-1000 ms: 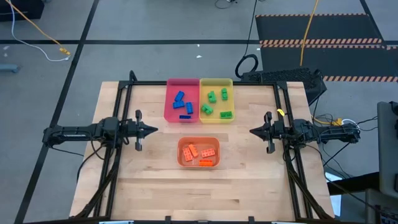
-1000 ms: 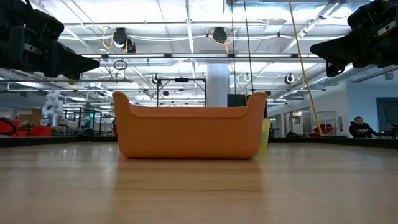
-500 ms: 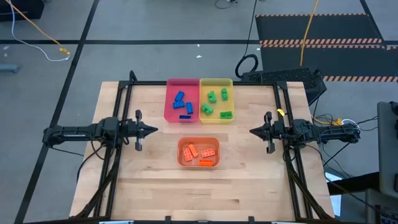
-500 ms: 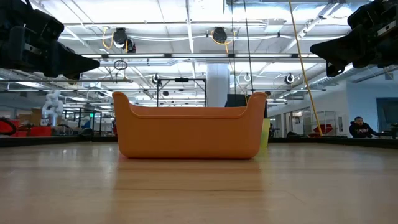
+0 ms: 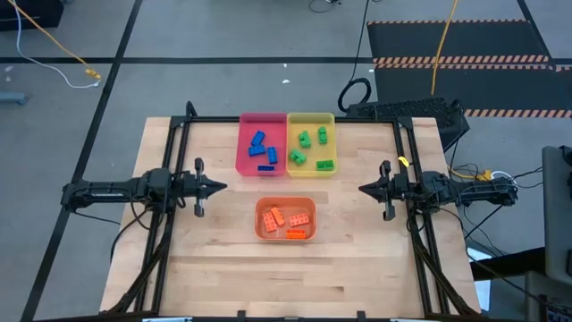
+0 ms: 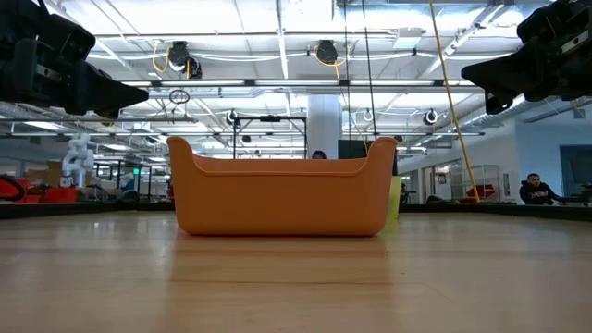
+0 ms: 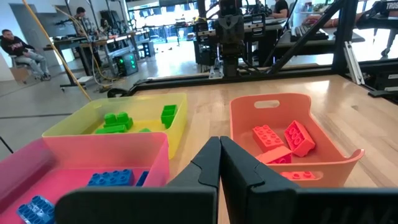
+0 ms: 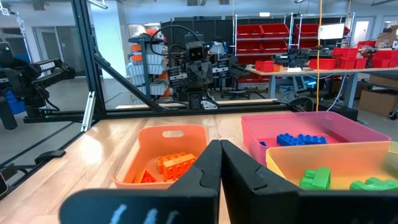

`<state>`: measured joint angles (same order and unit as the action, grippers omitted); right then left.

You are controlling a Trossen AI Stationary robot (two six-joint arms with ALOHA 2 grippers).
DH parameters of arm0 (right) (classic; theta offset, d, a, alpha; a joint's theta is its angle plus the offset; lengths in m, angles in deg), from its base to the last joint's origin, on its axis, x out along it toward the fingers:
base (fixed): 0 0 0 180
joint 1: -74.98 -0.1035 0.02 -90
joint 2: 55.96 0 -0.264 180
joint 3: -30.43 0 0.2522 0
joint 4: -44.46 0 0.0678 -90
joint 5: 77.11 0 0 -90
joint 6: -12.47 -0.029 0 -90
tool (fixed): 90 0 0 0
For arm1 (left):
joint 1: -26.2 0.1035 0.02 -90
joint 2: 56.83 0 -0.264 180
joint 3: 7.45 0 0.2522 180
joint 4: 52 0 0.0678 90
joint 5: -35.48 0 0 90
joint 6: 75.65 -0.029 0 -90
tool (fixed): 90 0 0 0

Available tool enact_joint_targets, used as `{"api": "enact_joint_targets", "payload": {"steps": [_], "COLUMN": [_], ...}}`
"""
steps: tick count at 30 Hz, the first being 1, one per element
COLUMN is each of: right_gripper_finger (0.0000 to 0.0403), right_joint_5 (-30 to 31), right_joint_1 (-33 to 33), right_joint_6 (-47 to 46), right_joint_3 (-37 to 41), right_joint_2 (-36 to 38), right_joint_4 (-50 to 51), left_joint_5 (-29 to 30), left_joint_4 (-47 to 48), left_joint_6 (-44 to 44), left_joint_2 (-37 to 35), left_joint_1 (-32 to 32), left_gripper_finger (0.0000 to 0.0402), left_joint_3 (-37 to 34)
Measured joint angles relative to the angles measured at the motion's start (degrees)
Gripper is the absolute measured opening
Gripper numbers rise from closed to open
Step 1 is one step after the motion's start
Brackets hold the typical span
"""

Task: Sort & place blocks by color
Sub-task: Return to Home Position

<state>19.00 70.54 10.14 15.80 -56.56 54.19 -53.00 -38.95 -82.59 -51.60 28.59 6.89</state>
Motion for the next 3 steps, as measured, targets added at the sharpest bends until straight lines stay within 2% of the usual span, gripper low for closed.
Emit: {"api": "enact_joint_targets", "payload": {"steps": [3], "right_gripper_finger": [0.0], "right_joint_5": [0.0], "right_joint_1": [0.0], "right_joint_6": [0.0], "right_joint_3": [0.0], "right_joint_2": [0.0], "right_joint_4": [0.0], "left_joint_5": [0.0], "left_joint_4": [0.0], "left_joint_6": [-0.1], "left_joint_2": [0.0], "left_joint_1": [0.0], "left_gripper_finger": [0.0006], "left_joint_3": [0.0]}}
